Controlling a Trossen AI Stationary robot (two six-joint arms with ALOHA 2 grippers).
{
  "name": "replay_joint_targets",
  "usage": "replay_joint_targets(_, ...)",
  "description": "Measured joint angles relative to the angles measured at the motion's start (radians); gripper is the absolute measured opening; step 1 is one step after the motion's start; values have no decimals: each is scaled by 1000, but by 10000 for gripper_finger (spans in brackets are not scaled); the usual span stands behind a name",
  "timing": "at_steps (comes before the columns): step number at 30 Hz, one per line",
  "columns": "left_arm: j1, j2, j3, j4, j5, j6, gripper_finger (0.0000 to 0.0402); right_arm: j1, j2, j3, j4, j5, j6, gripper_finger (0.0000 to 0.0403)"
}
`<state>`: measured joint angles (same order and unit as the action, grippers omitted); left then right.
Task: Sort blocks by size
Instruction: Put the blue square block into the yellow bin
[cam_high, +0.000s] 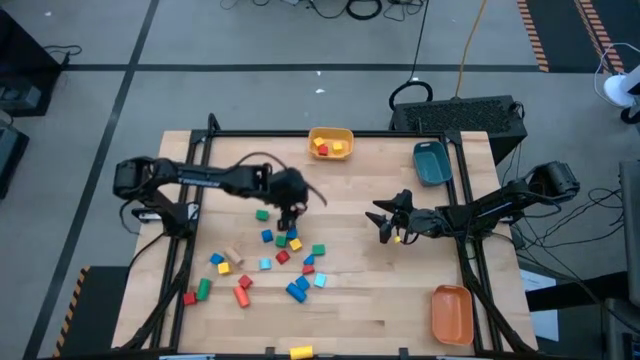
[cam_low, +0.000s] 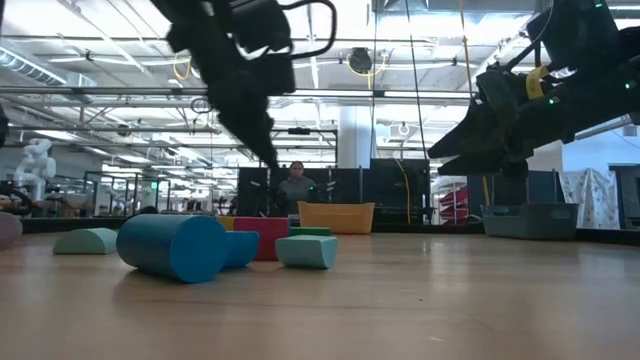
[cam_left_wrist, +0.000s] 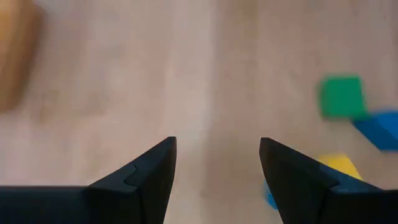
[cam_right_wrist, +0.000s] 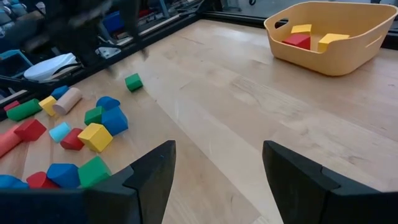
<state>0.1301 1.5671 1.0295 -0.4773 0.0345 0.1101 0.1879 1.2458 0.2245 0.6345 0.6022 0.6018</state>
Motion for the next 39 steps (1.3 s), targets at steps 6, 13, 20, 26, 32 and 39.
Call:
replay_joint_targets(6, -81, -7, -100, 26, 72, 0, 233, 0, 0, 0, 4, 0, 0, 228)
replay_joint_targets(13, -135, -7, -156, 82, 76, 0, 233, 0, 0, 0, 5, 0, 12, 228)
replay_joint_targets(20, -146, -3, -208, 135, 24, -6, 233, 0, 0, 0, 5, 0, 16, 228)
replay_joint_targets(26, -146, -2, -254, 197, -7, -26, 233, 0, 0, 0, 5, 0, 16, 228)
replay_joint_targets(32, -146, -2, -256, 217, -17, -26, 222, 0, 0, 0, 5, 0, 16, 228)
replay_joint_targets(39, -146, 61, -255, 251, 13, -29, 192, -1, 0, 0, 6, 0, 16, 228)
